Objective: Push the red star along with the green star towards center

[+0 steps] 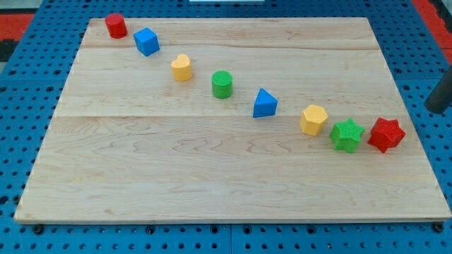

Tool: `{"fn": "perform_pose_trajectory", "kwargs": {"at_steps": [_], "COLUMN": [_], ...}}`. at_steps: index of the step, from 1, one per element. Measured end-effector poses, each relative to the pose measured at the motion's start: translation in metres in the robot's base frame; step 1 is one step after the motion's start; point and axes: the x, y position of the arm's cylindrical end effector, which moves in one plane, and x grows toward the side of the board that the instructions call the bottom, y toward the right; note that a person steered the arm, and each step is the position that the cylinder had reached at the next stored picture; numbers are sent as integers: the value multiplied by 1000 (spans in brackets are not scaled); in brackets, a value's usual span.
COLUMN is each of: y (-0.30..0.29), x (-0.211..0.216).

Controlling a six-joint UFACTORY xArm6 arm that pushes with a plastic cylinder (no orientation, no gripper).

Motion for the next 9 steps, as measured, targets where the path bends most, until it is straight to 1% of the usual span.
{"fn": "perform_pose_trajectory", "kwargs": {"at_steps": [1,2,4,7,8,9], "y": [-12,-40,-134,-122,-161,-224], "x": [36,41,32,33,33,34]}}
